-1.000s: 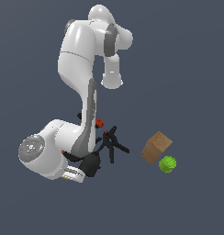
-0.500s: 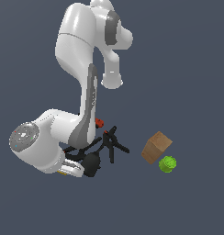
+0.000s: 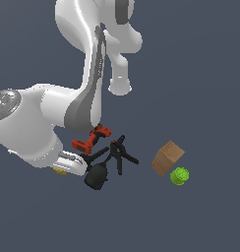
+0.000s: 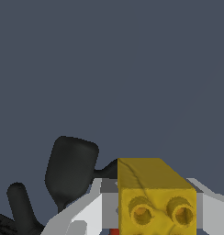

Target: Pick up a designated object from a clutter of objects.

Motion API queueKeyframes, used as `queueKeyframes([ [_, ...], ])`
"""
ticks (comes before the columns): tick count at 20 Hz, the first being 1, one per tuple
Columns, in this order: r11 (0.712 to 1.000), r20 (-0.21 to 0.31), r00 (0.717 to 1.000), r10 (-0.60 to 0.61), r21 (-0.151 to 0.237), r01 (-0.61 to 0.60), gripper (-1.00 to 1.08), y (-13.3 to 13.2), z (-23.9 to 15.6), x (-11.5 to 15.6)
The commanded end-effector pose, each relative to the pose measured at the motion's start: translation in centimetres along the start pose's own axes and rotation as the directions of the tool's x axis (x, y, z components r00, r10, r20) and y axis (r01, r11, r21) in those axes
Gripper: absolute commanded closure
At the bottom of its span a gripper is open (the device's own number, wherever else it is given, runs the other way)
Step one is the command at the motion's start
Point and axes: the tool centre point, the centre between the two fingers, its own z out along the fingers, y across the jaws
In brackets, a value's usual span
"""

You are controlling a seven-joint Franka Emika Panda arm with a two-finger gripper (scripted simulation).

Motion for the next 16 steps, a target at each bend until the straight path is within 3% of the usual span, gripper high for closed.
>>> queueKeyframes([
  [1,1.0,0.0,1.0,0.0,0.0,0.0,1.08,-0.1,-2.9,-0.6],
  [16,1.0,-0.001,1.0,0.001,-0.001,-0.001,1.08,-0.3,-18.8,-3.3],
])
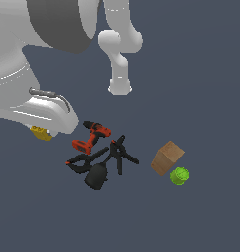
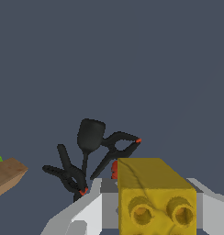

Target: Pick up a designated object from a clutter of objects.

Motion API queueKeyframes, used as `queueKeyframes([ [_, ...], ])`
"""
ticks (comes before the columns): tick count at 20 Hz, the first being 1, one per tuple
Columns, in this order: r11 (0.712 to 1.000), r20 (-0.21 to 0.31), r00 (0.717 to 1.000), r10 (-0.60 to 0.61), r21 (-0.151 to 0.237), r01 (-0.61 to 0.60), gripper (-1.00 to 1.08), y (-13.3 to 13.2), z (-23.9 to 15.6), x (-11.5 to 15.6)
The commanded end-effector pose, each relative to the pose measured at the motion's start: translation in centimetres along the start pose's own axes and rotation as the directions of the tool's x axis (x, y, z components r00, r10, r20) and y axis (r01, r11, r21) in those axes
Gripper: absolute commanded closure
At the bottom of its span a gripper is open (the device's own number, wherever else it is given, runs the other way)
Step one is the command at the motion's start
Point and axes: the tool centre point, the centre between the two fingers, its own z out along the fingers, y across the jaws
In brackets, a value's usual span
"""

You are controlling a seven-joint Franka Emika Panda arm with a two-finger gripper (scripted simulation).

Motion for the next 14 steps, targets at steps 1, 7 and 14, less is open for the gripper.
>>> queueKeyframes([
  [1,1.0,0.001,1.0,0.0,0.0,0.0,1.08,0.0,-2.1,-0.4],
  [7,1.0,0.001,1.0,0.0,-0.001,0.0,1.08,-0.1,-5.3,-0.7],
  [14,1.0,0.001,1.0,-0.001,0.0,0.001,1.08,-0.2,-6.3,-0.7],
])
